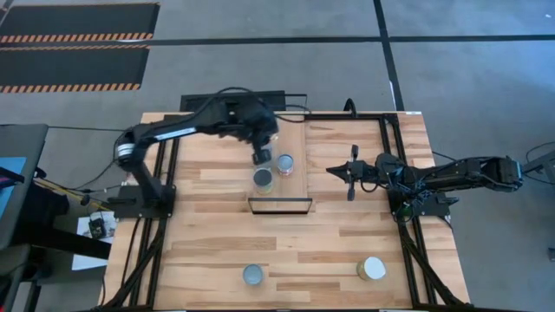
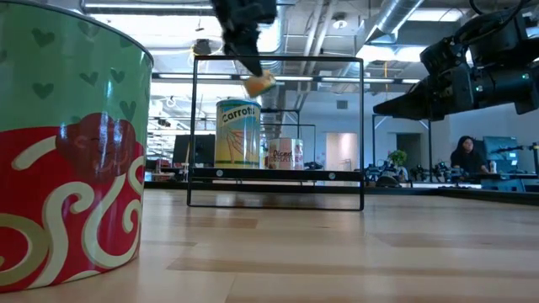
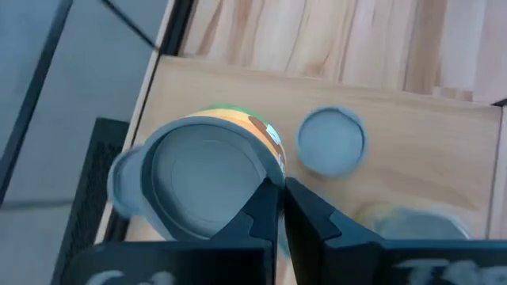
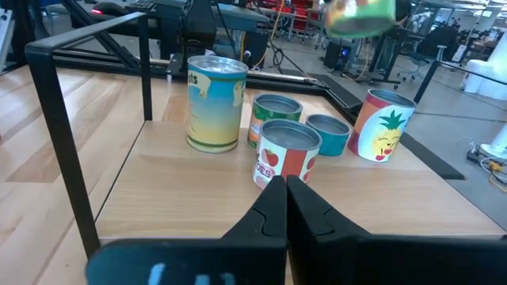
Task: Pick and place cans onto a shelf
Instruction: Put the small canned mushrooms on the shelf aligned with the small tuna can
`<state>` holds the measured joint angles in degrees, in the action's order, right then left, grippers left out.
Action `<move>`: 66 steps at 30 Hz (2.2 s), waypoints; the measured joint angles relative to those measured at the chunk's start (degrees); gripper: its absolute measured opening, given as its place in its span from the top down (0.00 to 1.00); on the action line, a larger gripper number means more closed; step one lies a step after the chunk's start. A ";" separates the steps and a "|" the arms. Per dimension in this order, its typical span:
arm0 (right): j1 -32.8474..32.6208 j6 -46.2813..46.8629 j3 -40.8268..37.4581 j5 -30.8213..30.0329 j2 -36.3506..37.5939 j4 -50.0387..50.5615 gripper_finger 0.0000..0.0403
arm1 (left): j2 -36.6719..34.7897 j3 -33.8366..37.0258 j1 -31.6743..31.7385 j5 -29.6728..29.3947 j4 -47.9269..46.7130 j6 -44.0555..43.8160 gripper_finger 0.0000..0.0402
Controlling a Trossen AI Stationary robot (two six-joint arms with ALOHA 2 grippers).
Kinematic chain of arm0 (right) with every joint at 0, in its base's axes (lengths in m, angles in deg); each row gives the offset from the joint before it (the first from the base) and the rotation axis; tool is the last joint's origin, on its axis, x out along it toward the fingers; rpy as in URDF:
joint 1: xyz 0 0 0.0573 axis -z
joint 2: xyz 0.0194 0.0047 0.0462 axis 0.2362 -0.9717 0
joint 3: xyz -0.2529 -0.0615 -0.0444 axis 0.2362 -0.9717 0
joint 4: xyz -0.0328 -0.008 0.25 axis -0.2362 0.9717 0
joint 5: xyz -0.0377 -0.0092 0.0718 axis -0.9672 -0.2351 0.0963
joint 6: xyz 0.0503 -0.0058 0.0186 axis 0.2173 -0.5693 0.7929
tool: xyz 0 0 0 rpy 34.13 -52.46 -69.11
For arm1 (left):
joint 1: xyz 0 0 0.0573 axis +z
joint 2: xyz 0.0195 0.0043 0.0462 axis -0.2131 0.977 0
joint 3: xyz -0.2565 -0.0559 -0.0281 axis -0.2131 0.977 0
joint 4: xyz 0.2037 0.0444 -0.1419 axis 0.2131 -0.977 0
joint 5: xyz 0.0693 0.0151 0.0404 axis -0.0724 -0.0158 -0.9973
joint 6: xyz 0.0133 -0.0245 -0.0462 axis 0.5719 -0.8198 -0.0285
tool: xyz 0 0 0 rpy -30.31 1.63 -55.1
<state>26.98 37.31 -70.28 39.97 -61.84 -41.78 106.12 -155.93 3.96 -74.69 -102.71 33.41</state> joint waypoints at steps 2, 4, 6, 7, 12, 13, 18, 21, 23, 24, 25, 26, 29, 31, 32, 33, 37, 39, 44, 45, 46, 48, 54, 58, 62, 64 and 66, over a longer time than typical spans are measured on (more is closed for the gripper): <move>-0.02 -0.02 0.00 -0.05 0.00 0.12 0.97 | 3.12 -3.00 0.41 1.02 -0.38 1.44 1.00; -0.04 -0.02 0.00 -0.05 0.00 0.11 0.97 | 5.80 -5.34 0.58 1.06 -0.47 2.38 1.00; -0.04 -0.08 0.00 -0.05 0.00 0.25 0.97 | 8.23 -7.00 0.95 1.07 -0.74 3.31 1.00; -0.04 -0.09 0.00 -0.05 -0.01 0.26 0.97 | 9.24 -7.46 1.20 1.36 -0.58 3.60 1.00; -0.04 -0.20 0.00 -0.05 0.00 0.30 0.97 | 12.90 -7.93 2.09 3.49 -0.32 4.57 1.00; -0.04 -0.20 0.00 -0.05 -0.01 0.30 0.97 | 13.51 -7.93 2.22 3.54 -0.18 4.62 1.00; -0.04 -0.20 0.00 -0.03 -0.01 0.30 0.97 | 16.72 -7.95 2.63 4.19 1.55 5.84 1.00; -0.04 -0.20 0.00 -0.03 -0.02 0.30 0.97 | 18.79 -7.94 2.85 4.65 2.23 6.28 1.00; -0.04 -0.20 0.00 -0.03 -0.01 0.32 0.97 | 19.58 -7.91 3.05 4.87 3.09 6.45 1.00; -0.04 -0.20 0.00 -0.01 -0.02 0.30 0.97 | 19.85 -7.74 3.23 5.01 2.86 6.45 1.00; -0.04 -0.17 0.00 -0.03 0.00 0.30 0.97 | 20.23 -7.82 3.26 4.92 3.68 6.44 1.00; -0.04 -0.17 0.00 -0.03 0.00 0.40 0.97 | 20.45 -7.95 3.53 5.20 4.62 6.39 1.00; -0.04 -0.17 0.00 -0.01 0.00 0.32 0.97 | 21.07 -7.95 3.87 6.71 4.60 6.00 1.00; -0.04 -0.39 0.00 0.01 0.00 0.45 0.97 | 21.26 -7.74 3.86 7.35 4.60 5.86 1.00; -0.04 -0.44 0.00 0.00 0.00 0.38 0.97 | 21.26 -7.43 3.80 7.43 4.49 5.88 1.00; -0.04 -0.44 -0.01 -0.01 0.00 0.34 0.97 | 21.26 -7.17 3.77 7.50 4.89 5.88 1.00; -0.04 -0.46 -0.02 0.01 -0.02 0.34 0.97 | 21.27 -6.66 3.74 7.55 4.27 5.34 1.00; -0.04 -0.47 -0.02 0.01 0.00 0.31 0.97 | 21.26 -6.67 3.75 7.61 4.49 5.34 1.00; -0.04 -0.48 -0.01 0.01 -0.02 0.32 0.97 | 21.26 -6.67 3.77 8.22 4.39 5.13 1.00; -0.04 -0.48 0.00 0.01 0.00 0.32 0.97 | 21.26 -6.67 3.77 8.23 4.23 5.00 1.00; -0.04 -0.48 -0.02 0.01 -0.02 0.32 0.97 | 21.26 -6.67 3.77 8.23 4.01 4.97 1.00; -0.04 -0.50 -0.02 0.01 0.00 0.32 0.97 | 21.60 -6.68 3.74 8.29 3.92 4.97 1.00; -0.04 -0.60 -0.02 0.01 -0.02 0.32 0.97 | 23.03 -6.71 3.53 8.37 4.83 5.19 1.00; -0.04 -0.66 -0.01 0.01 -0.02 0.33 0.97 | 23.09 -6.71 3.55 8.61 4.52 5.47 1.00; -0.04 -0.66 -0.02 0.04 -0.02 0.32 0.97 | 23.08 -6.71 3.64 8.64 4.33 5.45 0.99; -0.04 -0.66 -0.02 0.06 -0.02 0.32 0.97 | 23.08 -6.71 3.68 8.74 3.95 5.43 0.98; -0.04 -0.63 -0.02 0.09 -0.02 0.32 0.97 | 23.08 -6.71 3.73 9.08 3.24 5.82 0.97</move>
<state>26.94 36.67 -70.31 40.06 -61.87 -41.46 129.20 -162.64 7.68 -65.61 -99.47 39.23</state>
